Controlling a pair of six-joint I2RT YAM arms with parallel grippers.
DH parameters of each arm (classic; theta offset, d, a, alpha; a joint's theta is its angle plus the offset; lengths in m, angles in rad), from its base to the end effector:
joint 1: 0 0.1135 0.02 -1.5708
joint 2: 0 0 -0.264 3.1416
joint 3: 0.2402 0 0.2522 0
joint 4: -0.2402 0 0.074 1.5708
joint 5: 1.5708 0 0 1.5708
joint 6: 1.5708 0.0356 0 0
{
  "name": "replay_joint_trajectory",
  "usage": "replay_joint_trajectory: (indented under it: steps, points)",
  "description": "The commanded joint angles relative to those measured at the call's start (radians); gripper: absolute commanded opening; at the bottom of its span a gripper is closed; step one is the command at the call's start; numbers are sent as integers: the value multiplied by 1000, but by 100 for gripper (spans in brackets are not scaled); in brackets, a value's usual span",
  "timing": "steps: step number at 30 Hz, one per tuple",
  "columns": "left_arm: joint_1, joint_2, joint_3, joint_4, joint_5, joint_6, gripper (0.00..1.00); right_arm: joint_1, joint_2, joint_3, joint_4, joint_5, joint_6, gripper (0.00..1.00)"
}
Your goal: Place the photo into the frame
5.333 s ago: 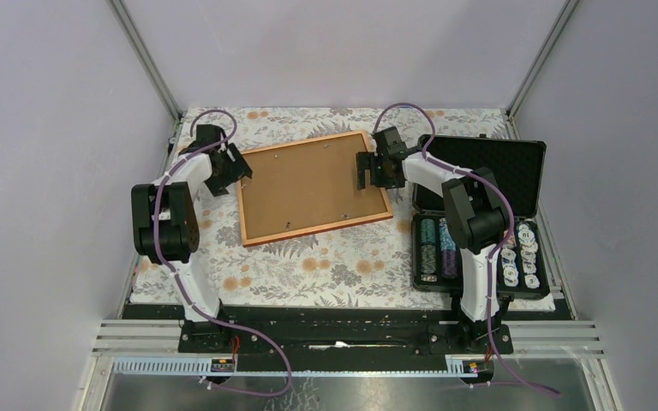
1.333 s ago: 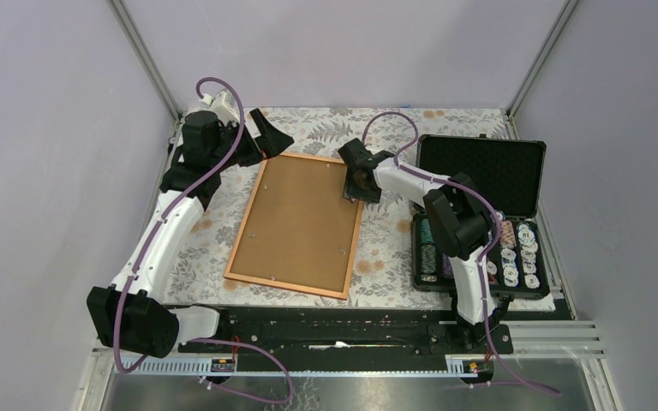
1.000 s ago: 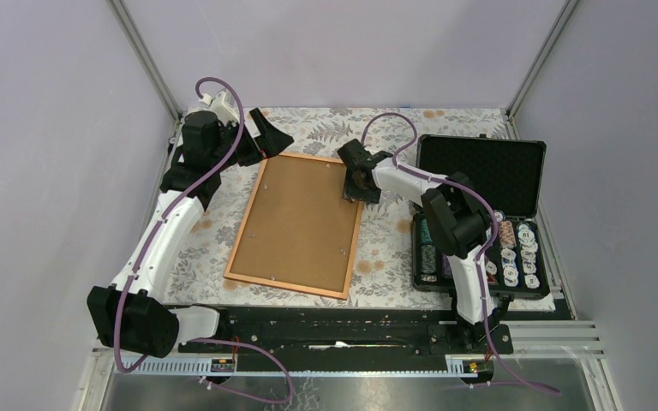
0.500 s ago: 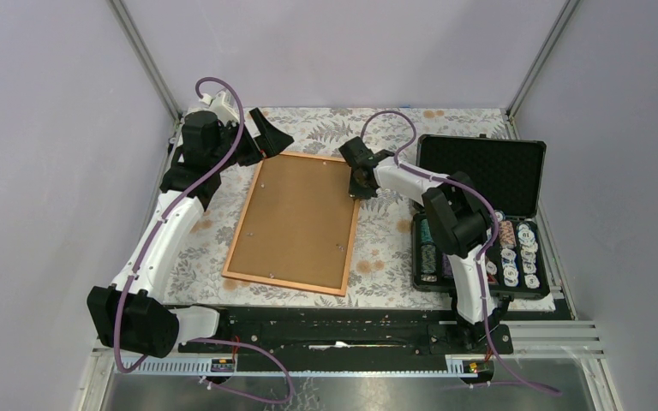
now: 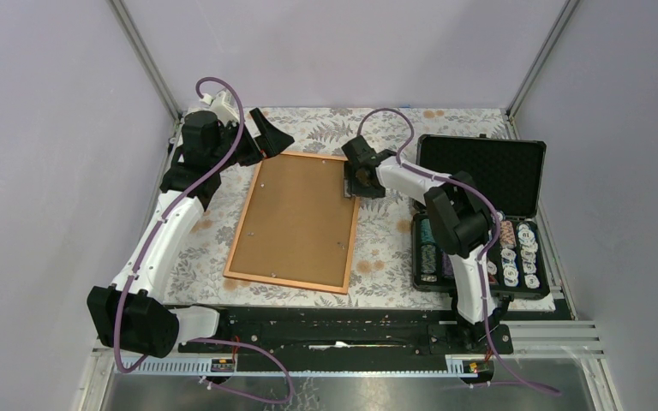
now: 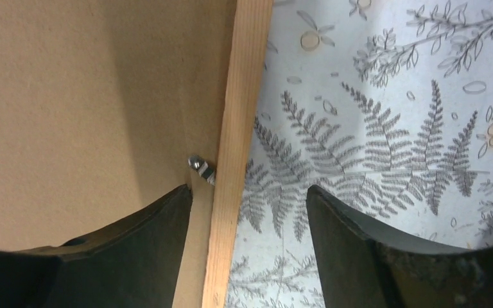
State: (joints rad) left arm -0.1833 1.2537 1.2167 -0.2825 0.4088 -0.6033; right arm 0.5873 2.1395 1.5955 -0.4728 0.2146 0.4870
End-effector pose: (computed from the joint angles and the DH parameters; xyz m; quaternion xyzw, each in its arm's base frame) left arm 0.2786 -0.0660 0.3817 -0.0492 0.8011 -0.3717 0.4666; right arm 0.3872 0.2486 0.1680 -0.0187 0.9566 0.0506 0.2863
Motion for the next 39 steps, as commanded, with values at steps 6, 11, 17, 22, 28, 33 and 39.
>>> replay_joint_trajectory:
  steps: [6, 11, 17, 22, 28, 33, 39]
  points:
    - [8, -7, -7, 62, 50, -17, 99, 74, -182, -166, -20, -82, 16, 78]
    - [8, -3, -10, 64, 51, -18, 99, 167, -206, -250, -17, -48, 60, 71]
    - [9, -3, -12, 69, 57, -23, 99, 174, -217, -303, -1, 17, 49, 47]
    - [8, -1, -15, 70, 54, -23, 99, 155, -179, -234, 2, 46, -19, 26]
    - [8, -2, -17, 74, 52, -20, 99, 91, -85, -80, -28, 54, -81, 22]
    - [8, 0, -18, 74, 57, -22, 99, 59, -82, -39, -34, 17, -91, 34]
    - [8, -9, -18, 75, 52, -23, 99, 63, -230, -165, 0, -76, -52, 54]
